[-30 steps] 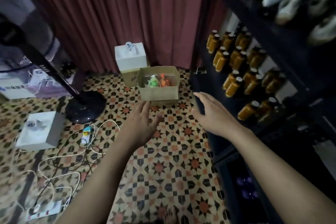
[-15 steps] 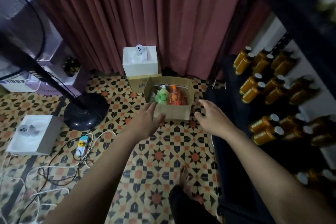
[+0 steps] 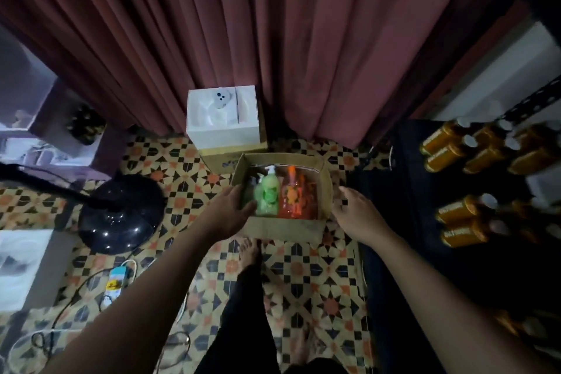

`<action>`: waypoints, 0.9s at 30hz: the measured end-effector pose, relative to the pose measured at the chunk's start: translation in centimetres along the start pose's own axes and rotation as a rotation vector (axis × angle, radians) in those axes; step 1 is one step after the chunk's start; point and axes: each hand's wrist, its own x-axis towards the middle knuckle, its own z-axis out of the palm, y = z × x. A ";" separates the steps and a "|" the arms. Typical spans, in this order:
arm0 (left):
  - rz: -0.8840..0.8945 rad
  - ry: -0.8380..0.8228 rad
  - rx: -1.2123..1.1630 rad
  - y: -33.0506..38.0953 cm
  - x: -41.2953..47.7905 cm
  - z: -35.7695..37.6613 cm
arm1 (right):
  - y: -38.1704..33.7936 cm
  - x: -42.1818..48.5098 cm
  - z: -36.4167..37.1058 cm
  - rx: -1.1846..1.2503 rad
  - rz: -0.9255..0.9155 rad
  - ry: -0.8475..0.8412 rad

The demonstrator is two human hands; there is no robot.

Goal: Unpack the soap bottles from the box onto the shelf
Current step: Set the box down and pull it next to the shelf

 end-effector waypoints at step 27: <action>-0.492 -0.291 -0.215 -25.6 44.6 13.3 | 13.2 40.6 15.7 0.227 0.697 -0.008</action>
